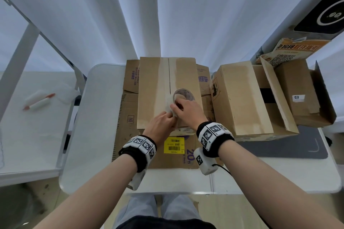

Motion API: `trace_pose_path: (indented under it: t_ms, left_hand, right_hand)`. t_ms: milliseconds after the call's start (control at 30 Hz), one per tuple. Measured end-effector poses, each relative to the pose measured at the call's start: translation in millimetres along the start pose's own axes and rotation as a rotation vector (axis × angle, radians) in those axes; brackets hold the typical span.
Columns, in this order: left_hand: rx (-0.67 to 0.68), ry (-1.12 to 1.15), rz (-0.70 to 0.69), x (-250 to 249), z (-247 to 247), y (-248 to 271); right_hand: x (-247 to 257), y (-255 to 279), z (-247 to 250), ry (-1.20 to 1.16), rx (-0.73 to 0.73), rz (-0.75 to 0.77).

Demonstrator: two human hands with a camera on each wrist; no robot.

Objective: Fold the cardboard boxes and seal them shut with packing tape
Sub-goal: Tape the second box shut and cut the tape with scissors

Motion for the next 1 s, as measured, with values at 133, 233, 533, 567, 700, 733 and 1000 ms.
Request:
trace_pose_path:
  t_ms: [133, 233, 533, 567, 700, 733, 1000]
  left_hand:
    - [-0.007, -0.001, 0.065, -0.2, 1.2, -11.2]
    - [0.074, 0.029, 0.151, 6.9, -3.2, -15.9]
    - [0.179, 0.098, 0.262, 14.2, -10.8, -19.9]
    - [0.19, 0.102, 0.263, 13.9, -11.6, -19.6]
    - [0.208, 0.122, 0.302, 16.6, -13.5, -17.1]
    - [0.21, 0.125, 0.307, 16.6, -14.1, -16.6]
    - [0.32, 0.125, 0.319, 15.1, -10.5, -20.2]
  right_hand:
    - [-2.8, 0.6, 0.2, -0.023, 0.01, -0.028]
    - [-3.0, 2.2, 0.2, -0.034, 0.008, -0.048]
    - [-5.9, 13.7, 6.9, -0.144, -0.06, -0.128]
    - [-7.5, 17.1, 7.5, -0.136, -0.068, -0.129]
    - [-15.7, 36.9, 9.8, -0.125, -0.079, -0.141]
    - [-17.8, 43.2, 11.6, -0.122, -0.093, -0.143]
    - [-45.8, 94.4, 29.1, -0.136, -0.306, -0.11]
Point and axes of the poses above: each hand's wrist, its own y-axis away from the middle knuckle, its own z-axis out of the back of the hand, x = y × z, the point moved 7 cm from there along -y, towards the middle knuckle, and after that the axes turned 3 degrees about -x, right-handed, at the moved point
